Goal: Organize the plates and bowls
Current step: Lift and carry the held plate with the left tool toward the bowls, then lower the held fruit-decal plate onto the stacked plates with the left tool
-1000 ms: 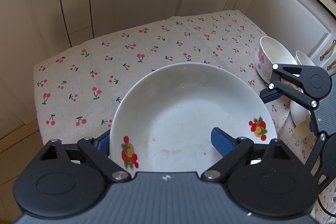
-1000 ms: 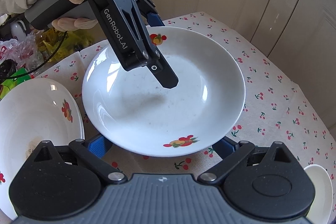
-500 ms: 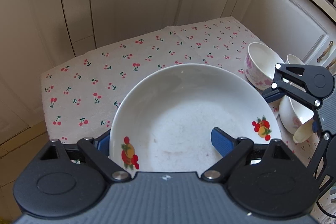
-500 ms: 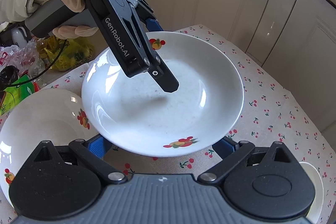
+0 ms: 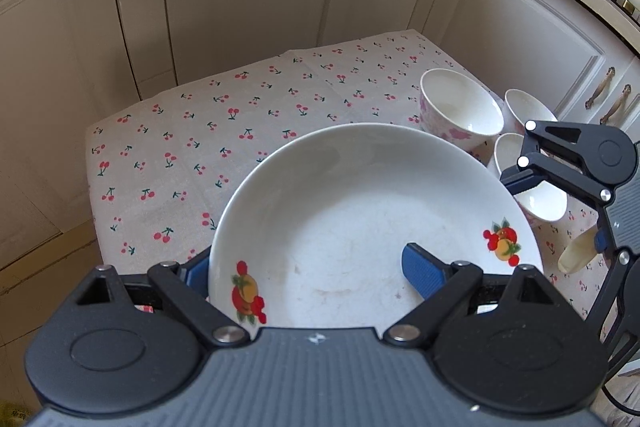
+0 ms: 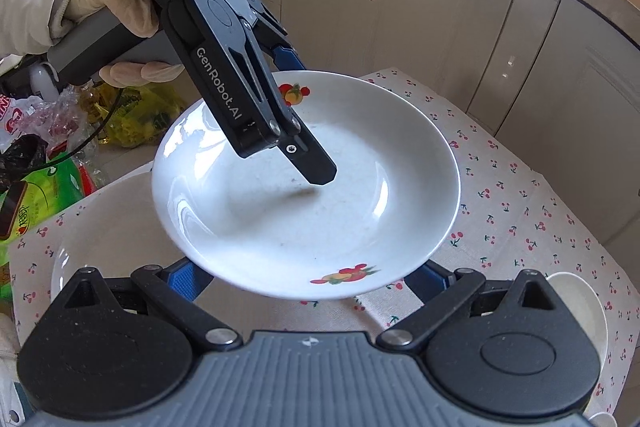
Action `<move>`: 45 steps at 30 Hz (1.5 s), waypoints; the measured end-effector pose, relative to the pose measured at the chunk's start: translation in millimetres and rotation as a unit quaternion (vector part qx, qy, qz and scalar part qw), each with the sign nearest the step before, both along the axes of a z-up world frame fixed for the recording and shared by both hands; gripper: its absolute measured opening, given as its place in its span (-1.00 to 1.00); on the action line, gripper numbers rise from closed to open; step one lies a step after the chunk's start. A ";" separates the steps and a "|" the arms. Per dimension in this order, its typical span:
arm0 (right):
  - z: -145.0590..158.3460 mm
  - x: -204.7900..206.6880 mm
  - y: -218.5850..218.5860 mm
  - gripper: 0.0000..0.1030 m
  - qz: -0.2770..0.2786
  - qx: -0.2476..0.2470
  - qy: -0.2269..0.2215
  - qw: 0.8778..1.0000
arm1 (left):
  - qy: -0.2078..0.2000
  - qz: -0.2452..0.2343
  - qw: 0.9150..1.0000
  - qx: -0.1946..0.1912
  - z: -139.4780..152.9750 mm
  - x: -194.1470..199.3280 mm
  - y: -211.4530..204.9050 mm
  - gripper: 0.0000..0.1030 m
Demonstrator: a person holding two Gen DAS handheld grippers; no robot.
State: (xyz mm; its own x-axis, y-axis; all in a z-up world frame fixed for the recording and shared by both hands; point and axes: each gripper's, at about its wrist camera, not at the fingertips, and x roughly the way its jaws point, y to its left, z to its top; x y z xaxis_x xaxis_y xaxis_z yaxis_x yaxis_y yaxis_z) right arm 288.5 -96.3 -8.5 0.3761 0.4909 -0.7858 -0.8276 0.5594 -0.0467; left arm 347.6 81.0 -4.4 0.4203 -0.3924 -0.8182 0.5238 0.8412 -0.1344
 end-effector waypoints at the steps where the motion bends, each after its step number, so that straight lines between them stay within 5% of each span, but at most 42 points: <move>1: 0.2 -4.5 0.0 0.97 0.000 0.001 0.001 1.000 | 0.000 0.000 1.000 0.002 0.4 -4.5 -0.3 0.80; 24: 3.4 -90.0 -5.5 0.97 -0.002 0.002 0.000 1.000 | 0.004 -0.005 1.000 -0.012 2.2 -89.5 -3.5 0.80; 45: -16.3 -130.1 -11.9 0.97 -0.031 -0.005 0.022 0.999 | 0.026 -0.029 0.999 -0.024 -24.2 -116.4 -13.7 0.80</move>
State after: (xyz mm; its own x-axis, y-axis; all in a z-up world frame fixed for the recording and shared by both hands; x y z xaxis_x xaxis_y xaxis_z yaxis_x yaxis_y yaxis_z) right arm 158.4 -108.2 -24.8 0.3707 0.4601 -0.8067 -0.7925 0.6096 -0.0165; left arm 231.2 67.3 -28.6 0.3531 -0.4545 -0.8177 0.5629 0.8014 -0.2023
